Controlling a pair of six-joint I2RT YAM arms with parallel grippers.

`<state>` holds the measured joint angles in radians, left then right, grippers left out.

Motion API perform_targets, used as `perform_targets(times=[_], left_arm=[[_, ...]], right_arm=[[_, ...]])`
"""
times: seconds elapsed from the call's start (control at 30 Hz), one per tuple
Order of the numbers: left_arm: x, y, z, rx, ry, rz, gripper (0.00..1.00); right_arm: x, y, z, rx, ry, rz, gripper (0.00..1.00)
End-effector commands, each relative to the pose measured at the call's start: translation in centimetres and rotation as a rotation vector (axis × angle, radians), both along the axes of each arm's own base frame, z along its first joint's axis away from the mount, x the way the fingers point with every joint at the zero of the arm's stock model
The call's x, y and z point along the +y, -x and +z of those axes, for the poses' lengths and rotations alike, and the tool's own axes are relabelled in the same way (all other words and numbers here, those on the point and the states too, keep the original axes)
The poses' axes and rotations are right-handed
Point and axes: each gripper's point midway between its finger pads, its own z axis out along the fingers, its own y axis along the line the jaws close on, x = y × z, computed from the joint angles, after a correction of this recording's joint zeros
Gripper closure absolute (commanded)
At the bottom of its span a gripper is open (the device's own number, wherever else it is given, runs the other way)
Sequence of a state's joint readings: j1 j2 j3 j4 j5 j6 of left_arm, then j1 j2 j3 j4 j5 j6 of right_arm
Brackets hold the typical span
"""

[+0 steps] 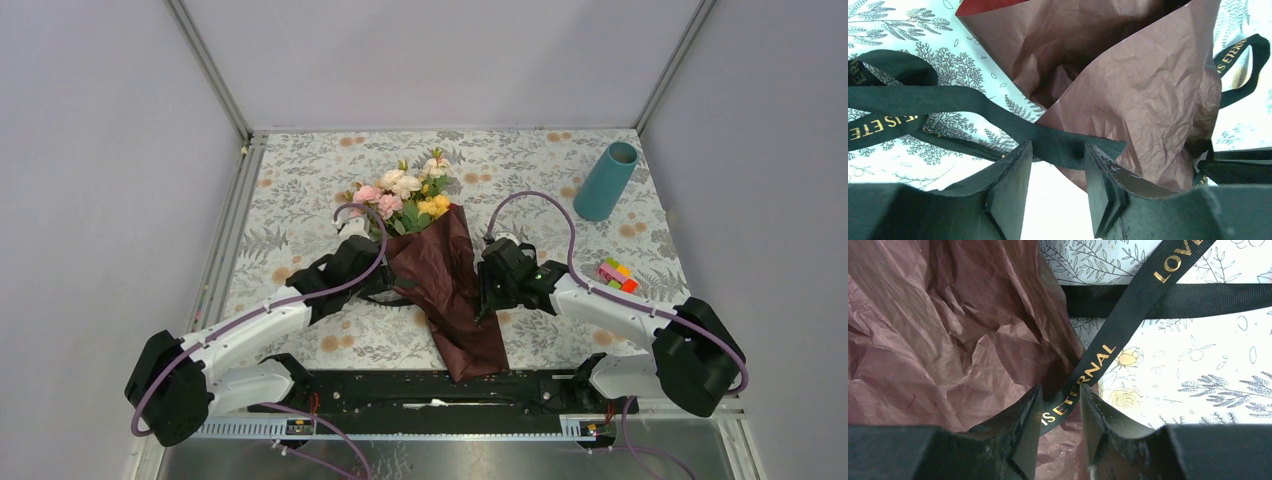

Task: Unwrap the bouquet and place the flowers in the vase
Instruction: Place the ribbon at the center of the board.

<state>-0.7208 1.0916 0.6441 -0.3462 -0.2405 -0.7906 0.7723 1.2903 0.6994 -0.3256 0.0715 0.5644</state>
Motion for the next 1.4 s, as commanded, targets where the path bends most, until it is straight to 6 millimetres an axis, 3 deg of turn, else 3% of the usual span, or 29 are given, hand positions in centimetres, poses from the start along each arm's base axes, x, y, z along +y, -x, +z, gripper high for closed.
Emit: perform_targets(times=[0.0, 0.2, 0.63, 0.87, 1.23, 1.27, 1.37], left_arm=[[-0.5, -0.5, 1.5, -0.05, 0.043, 0.0, 0.56], [0.3, -0.3, 1.7, -0.063, 0.021, 0.014, 0.64], [0.6, 0.2, 1.3, -0.068, 0.051, 0.026, 0.89], [1.1, 0.5, 1.6, -0.078, 0.053, 0.033, 1.0], [2.1, 0.8, 1.7, -0.107, 0.06, 0.04, 1.0], [1.9, 0.7, 1.9, -0.12, 0.064, 0.023, 0.99], [2.0, 0.9, 1.9, -0.153, 0.046, -0.023, 0.8]], right_arm=[[-0.2, -0.1, 0.7, -0.03, -0.004, -0.018, 0.62], [-0.7, -0.1, 1.3, -0.045, 0.006, -0.031, 0.63], [-1.0, 0.3, 1.5, -0.05, -0.015, -0.05, 0.95], [-1.4, 0.0, 2.1, -0.083, -0.014, -0.063, 1.0], [-5.1, -2.0, 4.5, -0.178, 0.123, -0.132, 1.0], [-5.3, -2.3, 4.8, -0.18, 0.116, -0.137, 1.0], [-5.9, -3.1, 5.6, -0.177, 0.086, -0.164, 1.0]])
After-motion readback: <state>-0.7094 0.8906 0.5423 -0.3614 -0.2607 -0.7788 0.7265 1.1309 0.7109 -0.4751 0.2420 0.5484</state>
